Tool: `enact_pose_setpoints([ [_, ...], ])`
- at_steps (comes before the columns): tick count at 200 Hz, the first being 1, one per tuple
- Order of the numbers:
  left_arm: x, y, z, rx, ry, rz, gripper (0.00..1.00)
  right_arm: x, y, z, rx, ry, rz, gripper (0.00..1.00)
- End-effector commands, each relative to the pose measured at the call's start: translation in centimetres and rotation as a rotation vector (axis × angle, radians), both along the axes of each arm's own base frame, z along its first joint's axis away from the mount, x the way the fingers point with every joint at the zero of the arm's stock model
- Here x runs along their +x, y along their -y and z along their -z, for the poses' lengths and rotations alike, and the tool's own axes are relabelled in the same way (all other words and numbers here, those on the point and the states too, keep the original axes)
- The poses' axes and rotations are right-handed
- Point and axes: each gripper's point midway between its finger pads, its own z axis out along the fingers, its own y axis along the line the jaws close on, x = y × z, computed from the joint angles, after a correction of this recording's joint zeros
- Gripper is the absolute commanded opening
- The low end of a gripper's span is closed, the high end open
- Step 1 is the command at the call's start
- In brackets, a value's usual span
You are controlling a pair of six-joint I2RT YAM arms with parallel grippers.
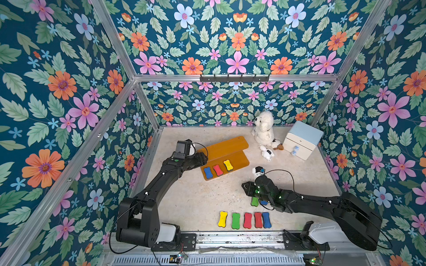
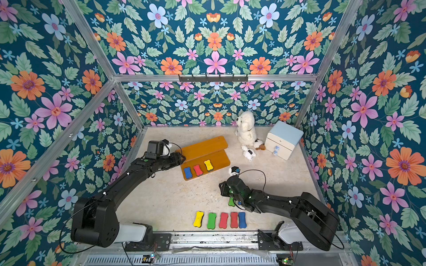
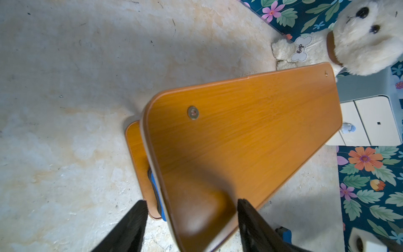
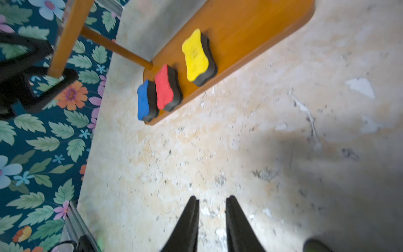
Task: Remove the whiteboard erasers from the shelf
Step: Place the whiteboard eraser at the center of the board, then pick up the whiteboard eraser from the shelf.
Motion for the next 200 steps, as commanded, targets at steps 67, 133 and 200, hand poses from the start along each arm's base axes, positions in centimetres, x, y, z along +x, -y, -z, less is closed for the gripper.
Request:
enact_pose_setpoints([
  [67,3.2,-1.7,-3.4,0.061,0.09,-0.117,0.67,8.3,-3.3,-4.7,0.198,0.214,-0.023,0.27],
  [133,3.3,-2.7,-0.5,0.102,0.016,-0.131,0.66,10.7,-4.3,-1.2,0.174,0.159,-0.008,0.28],
  [200,2.6,-1.7,0.5,0.063,-0.006,-0.084,0.65,11.8,-5.2,0.2,0.171,0.141,0.0,0.29],
])
